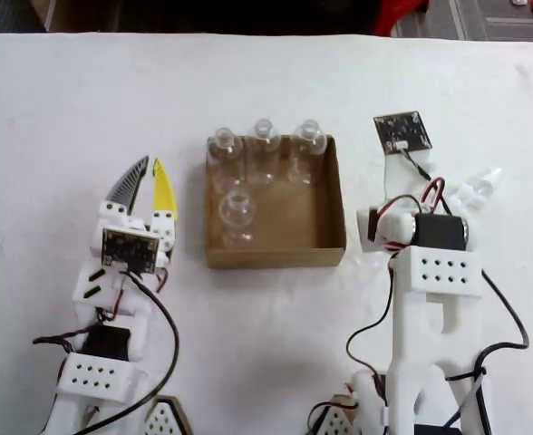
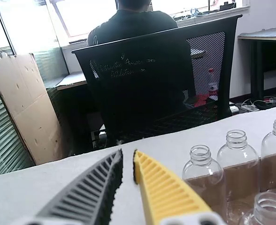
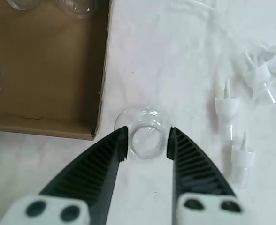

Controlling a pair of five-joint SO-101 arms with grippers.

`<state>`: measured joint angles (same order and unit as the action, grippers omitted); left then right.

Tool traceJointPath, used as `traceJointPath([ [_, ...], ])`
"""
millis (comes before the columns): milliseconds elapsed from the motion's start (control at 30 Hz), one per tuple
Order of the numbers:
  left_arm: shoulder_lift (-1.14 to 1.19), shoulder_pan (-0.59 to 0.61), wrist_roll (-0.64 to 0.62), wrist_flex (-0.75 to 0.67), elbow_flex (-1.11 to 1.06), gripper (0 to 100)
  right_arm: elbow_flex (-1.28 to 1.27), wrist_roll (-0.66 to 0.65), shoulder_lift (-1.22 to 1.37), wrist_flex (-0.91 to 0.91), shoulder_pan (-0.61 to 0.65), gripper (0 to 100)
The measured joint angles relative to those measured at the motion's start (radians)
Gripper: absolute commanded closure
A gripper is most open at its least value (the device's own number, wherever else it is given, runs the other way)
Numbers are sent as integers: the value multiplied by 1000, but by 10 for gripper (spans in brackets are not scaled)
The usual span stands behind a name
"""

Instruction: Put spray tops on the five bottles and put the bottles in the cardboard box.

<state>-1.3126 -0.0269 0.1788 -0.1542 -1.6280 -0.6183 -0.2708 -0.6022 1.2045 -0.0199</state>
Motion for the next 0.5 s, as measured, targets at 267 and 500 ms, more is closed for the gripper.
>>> traceJointPath([
  [267,0,0,0,0,0,954,0,-2,0,-8,0,940],
  [500,0,0,0,0,0,954,0,-2,0,-18,0,961],
])
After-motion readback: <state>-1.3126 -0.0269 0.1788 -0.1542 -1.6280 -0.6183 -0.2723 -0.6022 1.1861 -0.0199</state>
